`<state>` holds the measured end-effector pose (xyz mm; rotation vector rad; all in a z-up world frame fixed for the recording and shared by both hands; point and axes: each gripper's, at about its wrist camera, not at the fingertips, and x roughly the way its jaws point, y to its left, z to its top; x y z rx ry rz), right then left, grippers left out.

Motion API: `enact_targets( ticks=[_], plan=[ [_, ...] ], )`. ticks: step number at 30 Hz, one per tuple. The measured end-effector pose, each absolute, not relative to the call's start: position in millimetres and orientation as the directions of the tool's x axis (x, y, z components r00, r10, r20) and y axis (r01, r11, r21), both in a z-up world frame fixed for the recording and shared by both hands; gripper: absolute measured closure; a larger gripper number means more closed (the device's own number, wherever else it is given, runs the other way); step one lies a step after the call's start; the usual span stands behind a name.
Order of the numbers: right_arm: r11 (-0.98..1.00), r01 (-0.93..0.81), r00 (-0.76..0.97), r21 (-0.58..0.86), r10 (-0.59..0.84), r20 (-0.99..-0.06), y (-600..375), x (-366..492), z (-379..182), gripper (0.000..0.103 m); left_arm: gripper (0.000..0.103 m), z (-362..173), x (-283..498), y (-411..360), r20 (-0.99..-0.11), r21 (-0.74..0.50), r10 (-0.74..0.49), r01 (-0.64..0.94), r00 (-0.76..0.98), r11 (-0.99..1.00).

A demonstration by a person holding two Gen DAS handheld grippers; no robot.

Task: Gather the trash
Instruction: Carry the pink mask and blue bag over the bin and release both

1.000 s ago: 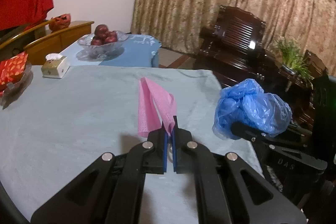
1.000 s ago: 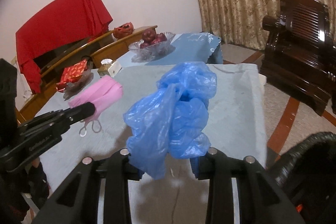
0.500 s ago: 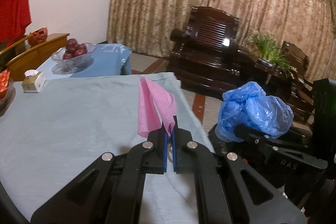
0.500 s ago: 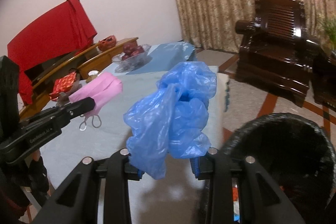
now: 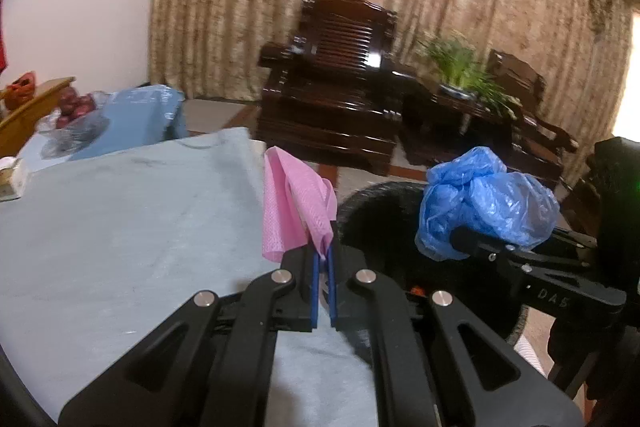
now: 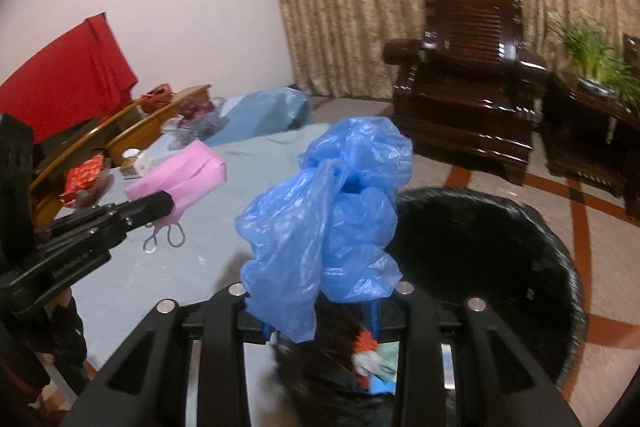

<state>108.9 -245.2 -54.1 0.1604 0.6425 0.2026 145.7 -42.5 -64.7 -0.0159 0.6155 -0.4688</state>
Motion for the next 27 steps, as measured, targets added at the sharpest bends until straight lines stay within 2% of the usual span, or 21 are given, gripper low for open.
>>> enact_targets(
  ticks=[7,11,12,13,14,15,17,20,23,27],
  plan=[
    [0.984,-0.032,0.756,0.178,0.14,-0.64,-289.8,103.9,-81.7,0.069,0.1,-90.8,152.7,-103.7,-0.583,-0.162,-0.514,0.53,0.629,0.832],
    [0.985,0.015,0.739,0.169,0.103,-0.666,-307.3,103.9,-94.1,0.059,0.092,-105.6,161.5,-128.2,-0.608,-0.177,-0.544,0.569,0.579,0.803],
    [0.985,0.025,0.737,0.169,0.096,-0.669,-311.4,103.8,-96.6,0.057,0.083,-109.7,163.2,-133.0,-0.615,-0.181,-0.547,0.574,0.568,0.799],
    [0.985,0.034,0.737,0.167,0.088,-0.67,-314.7,103.0,-98.6,0.046,0.068,-111.6,164.5,-134.4,-0.618,-0.185,-0.549,0.574,0.563,0.797],
    [0.985,0.04,0.736,0.166,0.084,-0.672,-317.1,102.0,-100.2,0.035,0.061,-113.9,165.8,-135.9,-0.619,-0.193,-0.553,0.575,0.557,0.795],
    [0.986,0.045,0.737,0.164,0.078,-0.672,-318.3,99.9,-100.9,0.032,0.053,-115.2,166.8,-136.2,-0.619,-0.199,-0.556,0.574,0.555,0.795],
    [0.985,0.056,0.736,0.16,0.067,-0.673,-320.5,98.2,-102.4,0.023,0.052,-116.4,167.8,-134.7,-0.621,-0.196,-0.551,0.57,0.558,0.798],
    [0.984,0.075,0.739,0.163,0.055,-0.671,-325.7,97.6,-102.7,0.016,0.043,-114.4,168.4,-130.8,-0.621,-0.192,-0.536,0.553,0.571,0.811],
    [0.982,0.078,0.75,0.17,0.055,-0.66,-322.7,95.2,-96.5,0.008,0.029,-107.3,166.7,-122.7,-0.612,-0.173,-0.514,0.532,0.601,0.829],
    [0.984,0.065,0.774,0.165,0.055,-0.631,-314.5,86.3,-83.5,0.006,0.017,-92.5,156.3,-111.5,-0.601,-0.133,-0.479,0.511,0.64,0.849]
  ],
)
